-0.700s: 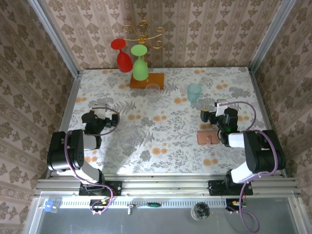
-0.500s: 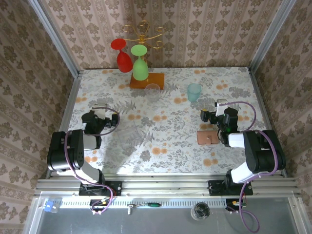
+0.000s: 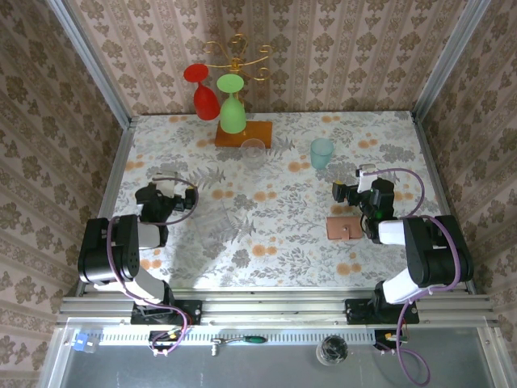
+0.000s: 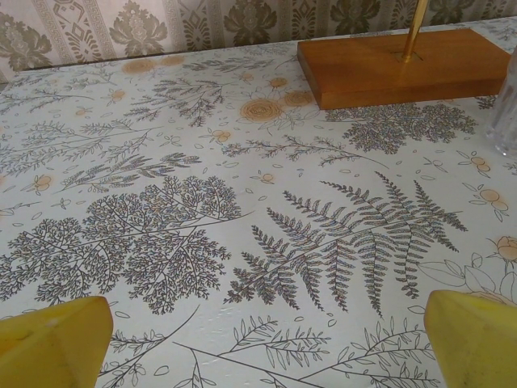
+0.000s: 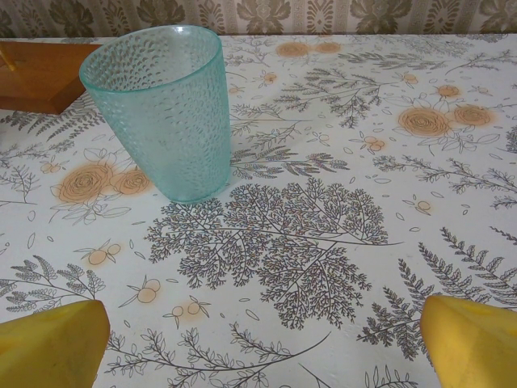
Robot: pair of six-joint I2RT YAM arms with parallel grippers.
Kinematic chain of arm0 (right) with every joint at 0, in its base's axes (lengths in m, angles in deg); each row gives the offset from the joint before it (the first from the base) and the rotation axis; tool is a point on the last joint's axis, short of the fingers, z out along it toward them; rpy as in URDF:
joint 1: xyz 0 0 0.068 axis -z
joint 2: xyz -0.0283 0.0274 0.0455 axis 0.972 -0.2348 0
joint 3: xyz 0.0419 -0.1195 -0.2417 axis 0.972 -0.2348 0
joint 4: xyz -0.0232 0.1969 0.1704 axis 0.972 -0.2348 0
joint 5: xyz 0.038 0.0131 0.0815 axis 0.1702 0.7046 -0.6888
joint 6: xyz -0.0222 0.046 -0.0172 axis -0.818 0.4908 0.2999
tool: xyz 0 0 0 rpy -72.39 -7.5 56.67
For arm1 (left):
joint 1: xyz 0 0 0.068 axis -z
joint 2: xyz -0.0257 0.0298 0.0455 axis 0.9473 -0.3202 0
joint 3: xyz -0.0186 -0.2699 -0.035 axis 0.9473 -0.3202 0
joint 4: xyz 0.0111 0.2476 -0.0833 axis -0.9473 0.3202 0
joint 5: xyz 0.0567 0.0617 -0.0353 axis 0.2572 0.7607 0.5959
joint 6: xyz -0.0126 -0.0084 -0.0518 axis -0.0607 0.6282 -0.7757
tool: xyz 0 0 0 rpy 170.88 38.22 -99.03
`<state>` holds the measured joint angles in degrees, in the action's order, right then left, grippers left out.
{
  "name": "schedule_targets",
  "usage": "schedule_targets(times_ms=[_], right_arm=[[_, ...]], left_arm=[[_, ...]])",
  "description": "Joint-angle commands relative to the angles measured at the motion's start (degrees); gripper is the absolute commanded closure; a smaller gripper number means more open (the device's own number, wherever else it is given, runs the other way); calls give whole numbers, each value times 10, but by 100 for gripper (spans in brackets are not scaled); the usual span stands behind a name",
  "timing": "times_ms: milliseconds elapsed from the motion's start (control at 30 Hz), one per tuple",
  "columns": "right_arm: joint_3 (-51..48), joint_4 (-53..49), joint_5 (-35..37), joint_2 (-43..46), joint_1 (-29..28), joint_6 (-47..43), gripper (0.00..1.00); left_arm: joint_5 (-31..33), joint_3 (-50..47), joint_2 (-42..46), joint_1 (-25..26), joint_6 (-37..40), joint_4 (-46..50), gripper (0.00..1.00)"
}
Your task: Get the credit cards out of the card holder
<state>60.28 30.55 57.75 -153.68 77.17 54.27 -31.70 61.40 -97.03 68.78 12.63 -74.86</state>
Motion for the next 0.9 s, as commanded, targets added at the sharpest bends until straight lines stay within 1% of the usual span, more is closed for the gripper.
schedule_targets(times_ms=[0, 167, 333, 467, 667, 767, 867], right_arm=[[-4, 22, 3, -1, 2, -1, 0], [-4, 22, 4, -1, 1, -1, 0], [-2, 20, 5, -1, 1, 1, 0], [5, 6, 44, -1, 1, 16, 0], [5, 7, 51, 0, 0, 16, 0], [18, -27, 61, 15, -1, 18, 0], [42, -102, 55, 51, -1, 15, 0]], left_arm=[[-2, 1, 2, 4, 11, -14, 0], [13, 4, 2, 3, 4, -8, 0], [86, 9, 1, 2, -21, 1, 0], [92, 11, 1, 5, -20, 7, 0], [114, 16, 3, 15, -15, 17, 0], [139, 16, 5, 25, -10, 18, 0], [185, 7, 28, 43, -4, 19, 0]])
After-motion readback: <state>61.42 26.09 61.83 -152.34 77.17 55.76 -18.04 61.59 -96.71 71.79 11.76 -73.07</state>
